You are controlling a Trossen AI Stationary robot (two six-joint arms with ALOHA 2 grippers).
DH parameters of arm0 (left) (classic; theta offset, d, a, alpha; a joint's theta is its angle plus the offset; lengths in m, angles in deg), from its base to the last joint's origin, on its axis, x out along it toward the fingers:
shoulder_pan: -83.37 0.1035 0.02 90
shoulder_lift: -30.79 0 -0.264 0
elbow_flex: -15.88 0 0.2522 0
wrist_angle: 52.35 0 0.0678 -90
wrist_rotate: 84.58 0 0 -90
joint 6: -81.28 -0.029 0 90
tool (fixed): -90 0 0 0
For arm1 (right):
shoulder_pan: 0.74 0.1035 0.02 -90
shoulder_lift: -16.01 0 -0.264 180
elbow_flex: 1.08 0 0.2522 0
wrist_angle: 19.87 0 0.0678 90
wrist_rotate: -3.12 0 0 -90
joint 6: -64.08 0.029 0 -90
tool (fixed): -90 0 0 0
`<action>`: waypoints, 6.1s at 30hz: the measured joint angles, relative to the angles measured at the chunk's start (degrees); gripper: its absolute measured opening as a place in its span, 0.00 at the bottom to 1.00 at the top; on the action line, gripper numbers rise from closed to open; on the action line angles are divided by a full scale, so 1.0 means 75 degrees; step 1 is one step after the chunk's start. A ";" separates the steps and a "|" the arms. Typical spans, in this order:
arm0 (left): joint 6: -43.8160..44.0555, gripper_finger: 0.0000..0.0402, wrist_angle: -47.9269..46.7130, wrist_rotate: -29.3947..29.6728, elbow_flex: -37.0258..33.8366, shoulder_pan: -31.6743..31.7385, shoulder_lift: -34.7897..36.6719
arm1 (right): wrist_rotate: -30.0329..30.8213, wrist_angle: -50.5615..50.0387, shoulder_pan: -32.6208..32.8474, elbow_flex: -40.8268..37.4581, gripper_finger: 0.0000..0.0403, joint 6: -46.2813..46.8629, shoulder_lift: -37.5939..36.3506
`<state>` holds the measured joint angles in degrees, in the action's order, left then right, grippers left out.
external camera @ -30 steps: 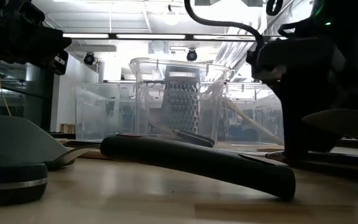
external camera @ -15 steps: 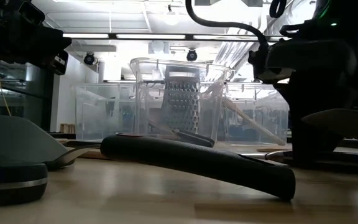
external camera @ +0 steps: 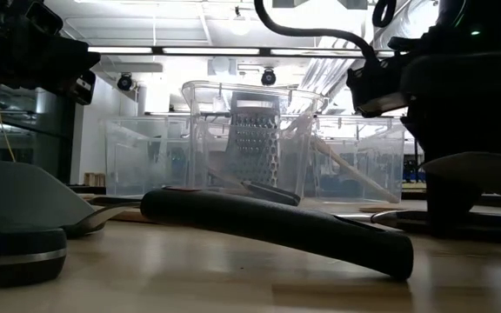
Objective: Pick & Place Kitchen Items
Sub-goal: Put the black table knife into the middle transparent bin
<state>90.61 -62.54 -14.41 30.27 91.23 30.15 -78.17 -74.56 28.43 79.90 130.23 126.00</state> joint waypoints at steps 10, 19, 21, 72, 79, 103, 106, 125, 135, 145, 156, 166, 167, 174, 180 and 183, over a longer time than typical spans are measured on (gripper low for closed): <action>-0.0003 0.22 -0.0001 0.0000 0.0000 0.0002 0.0002 | -0.0160 -0.0023 0.0000 -0.0006 0.73 -0.0651 0.0003; -0.0003 0.22 0.0000 0.0000 0.0000 0.0000 0.0000 | -0.0242 -0.0029 0.0000 -0.0009 0.67 -0.0835 0.0006; -0.0002 0.22 -0.0001 0.0000 0.0000 0.0000 0.0000 | -0.0291 -0.0030 0.0000 -0.0012 0.62 -0.0879 0.0006; -0.0003 0.22 -0.0002 0.0000 0.0000 0.0000 0.0001 | 0.0039 -0.0160 0.0012 -0.0035 0.20 -0.1412 -0.1019; -0.0002 0.22 -0.0002 0.0000 0.0000 0.0000 0.0000 | 0.0288 -0.0051 0.0067 -0.0029 0.20 -0.1845 -0.1581; 0.0000 0.22 0.0000 0.0000 0.0000 0.0000 0.0003 | 0.1450 0.3445 0.0112 -0.0015 0.20 -0.3723 -0.2967; -0.0001 0.22 -0.0001 0.0000 0.0000 0.0000 0.0001 | 0.1637 0.3430 -0.0015 -0.0015 0.20 -0.3861 -0.3255; 0.0000 0.22 0.0000 0.0000 0.0000 0.0003 0.0001 | 0.1183 0.3253 -0.2590 -0.0012 0.20 -0.4552 -0.4008; -0.0002 0.22 0.0000 0.0000 0.0000 0.0000 0.0001 | 0.0252 0.2595 -0.4376 -0.0008 0.20 -0.3800 -0.3699; 0.0000 0.22 -0.0001 0.0000 0.0000 0.0001 0.0002 | -0.0433 -0.0260 -0.4864 0.1873 0.20 -0.3779 -0.2482; 0.0000 0.22 0.0000 0.0000 0.0000 0.0000 0.0003 | -0.0824 0.0077 -0.5078 0.2477 0.20 -0.3710 -0.1368; -0.0003 0.22 0.0000 0.0000 0.0000 0.0000 0.0003 | -0.0797 0.0020 -0.5094 0.2477 0.20 -0.3020 -0.1230; -0.0003 0.22 0.0000 0.0000 0.0000 0.0003 0.0003 | -0.0807 -0.0054 -0.5089 0.2477 0.20 -0.2992 -0.1230; -0.0001 0.22 0.0000 0.0000 0.0000 0.0003 0.0001 | -0.0829 -0.0084 -0.4943 0.2474 0.20 -0.3034 -0.1085; 0.0000 0.22 -0.0001 0.0000 0.0000 0.0001 0.0003 | -0.0820 -0.0100 -0.4816 0.2474 0.20 -0.2993 -0.1029; -0.0003 0.22 0.0000 0.0000 0.0000 0.0000 0.0000 | -0.0795 -0.0108 -0.4803 0.2474 0.20 -0.2990 -0.1003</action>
<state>90.59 -62.54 -14.41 30.27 91.23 30.15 -84.13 -75.36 -7.59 98.46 107.80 118.48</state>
